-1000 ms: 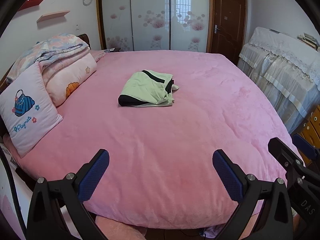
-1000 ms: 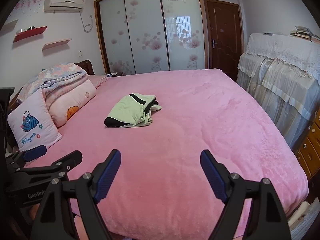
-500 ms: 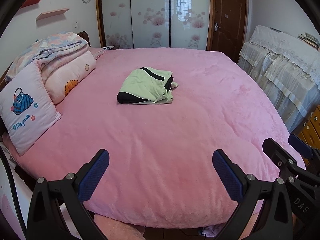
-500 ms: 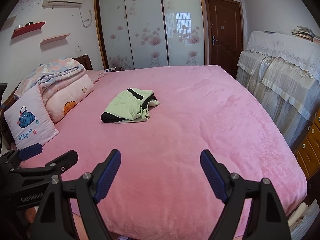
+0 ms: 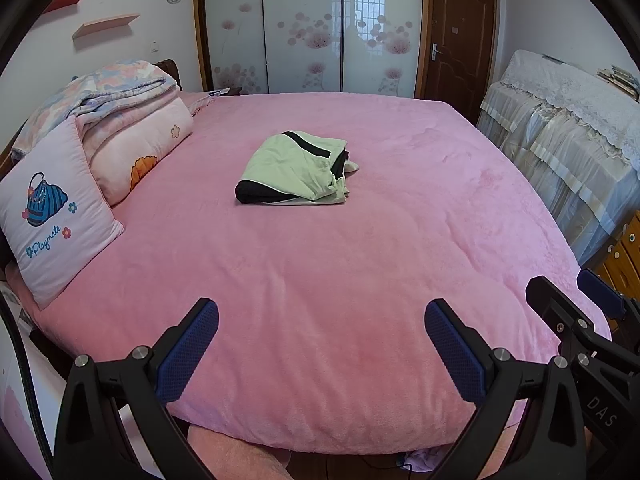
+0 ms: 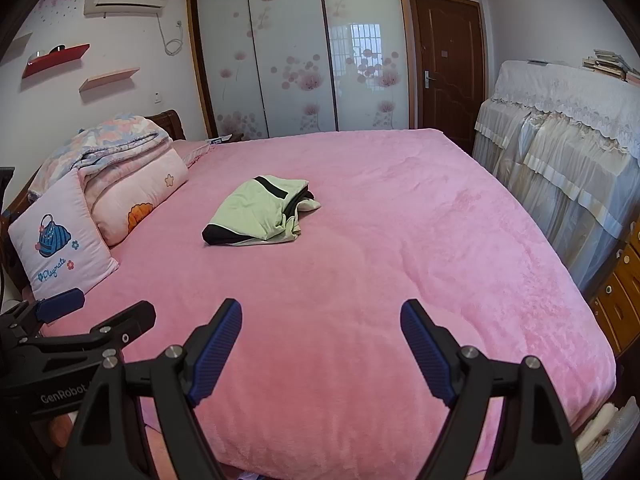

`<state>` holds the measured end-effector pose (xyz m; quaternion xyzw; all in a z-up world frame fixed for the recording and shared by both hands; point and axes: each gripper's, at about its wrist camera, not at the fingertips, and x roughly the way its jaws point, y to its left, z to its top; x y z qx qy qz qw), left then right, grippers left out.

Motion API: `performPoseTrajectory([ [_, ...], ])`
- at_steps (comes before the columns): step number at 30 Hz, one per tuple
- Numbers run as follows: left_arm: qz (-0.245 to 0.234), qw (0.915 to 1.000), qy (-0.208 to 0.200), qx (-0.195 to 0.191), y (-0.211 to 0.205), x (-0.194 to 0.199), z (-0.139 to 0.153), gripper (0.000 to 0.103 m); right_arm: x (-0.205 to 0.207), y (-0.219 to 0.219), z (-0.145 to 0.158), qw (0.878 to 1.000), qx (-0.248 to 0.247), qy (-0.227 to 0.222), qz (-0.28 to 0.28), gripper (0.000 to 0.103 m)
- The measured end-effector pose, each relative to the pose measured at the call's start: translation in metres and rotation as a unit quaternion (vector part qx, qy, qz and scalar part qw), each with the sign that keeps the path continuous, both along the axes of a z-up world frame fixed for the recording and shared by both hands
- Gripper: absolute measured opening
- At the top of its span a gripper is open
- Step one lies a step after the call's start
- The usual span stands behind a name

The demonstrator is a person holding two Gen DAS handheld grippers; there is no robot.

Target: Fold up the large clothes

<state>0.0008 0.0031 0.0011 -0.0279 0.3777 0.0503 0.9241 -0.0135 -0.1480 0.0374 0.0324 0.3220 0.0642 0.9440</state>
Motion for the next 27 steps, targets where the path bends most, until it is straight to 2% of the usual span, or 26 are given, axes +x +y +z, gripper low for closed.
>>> performPoseTrajectory([
  [27, -0.003, 0.9998, 0.020, 0.001, -0.006, 0.012, -0.013, 0.102, 0.003, -0.002, -0.011, 1.000, -0.001, 0.015, -0.013, 0.082],
])
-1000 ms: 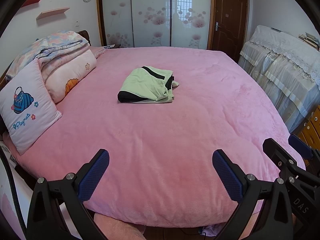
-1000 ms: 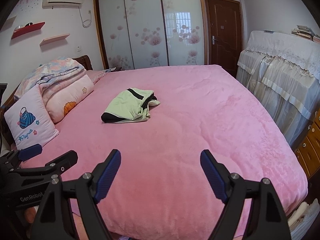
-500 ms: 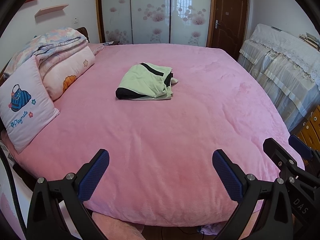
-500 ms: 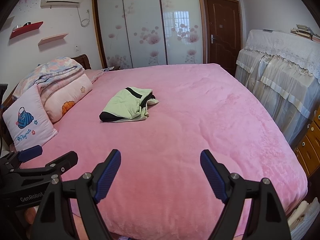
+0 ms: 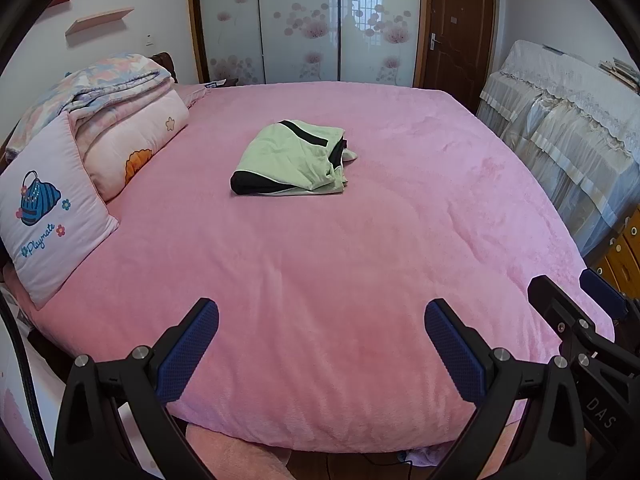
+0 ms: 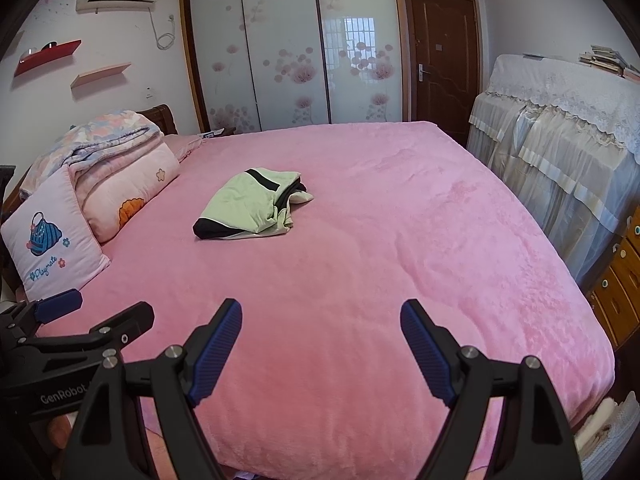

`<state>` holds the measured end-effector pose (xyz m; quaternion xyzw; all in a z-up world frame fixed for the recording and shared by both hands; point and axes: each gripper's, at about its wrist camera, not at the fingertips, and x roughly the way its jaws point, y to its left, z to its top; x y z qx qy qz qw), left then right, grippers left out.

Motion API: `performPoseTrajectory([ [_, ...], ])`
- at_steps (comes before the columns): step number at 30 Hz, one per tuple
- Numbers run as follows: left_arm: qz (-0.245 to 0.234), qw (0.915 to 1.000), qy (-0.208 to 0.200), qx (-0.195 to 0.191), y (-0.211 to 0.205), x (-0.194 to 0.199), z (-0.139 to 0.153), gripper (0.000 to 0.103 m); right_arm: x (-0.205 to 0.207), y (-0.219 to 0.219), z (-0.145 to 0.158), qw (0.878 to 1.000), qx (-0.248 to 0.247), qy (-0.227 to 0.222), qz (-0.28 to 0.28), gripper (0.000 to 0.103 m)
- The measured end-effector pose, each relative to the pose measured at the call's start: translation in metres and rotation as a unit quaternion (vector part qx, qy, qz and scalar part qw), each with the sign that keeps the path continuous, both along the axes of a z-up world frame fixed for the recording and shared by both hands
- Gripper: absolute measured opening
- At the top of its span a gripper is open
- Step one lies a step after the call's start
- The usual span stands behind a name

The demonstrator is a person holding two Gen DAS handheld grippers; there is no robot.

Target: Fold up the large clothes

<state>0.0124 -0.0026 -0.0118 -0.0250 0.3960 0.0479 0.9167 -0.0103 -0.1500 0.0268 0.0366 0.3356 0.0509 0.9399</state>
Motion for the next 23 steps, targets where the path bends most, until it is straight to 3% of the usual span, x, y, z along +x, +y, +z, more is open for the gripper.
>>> performPoseTrajectory([
  [23, -0.003, 0.9999, 0.010, -0.001, 0.0014, 0.0039, -0.0058, 0.100, 0.0012, -0.0021, -0.0062, 1.000, -0.001, 0.008, -0.005, 0.082],
])
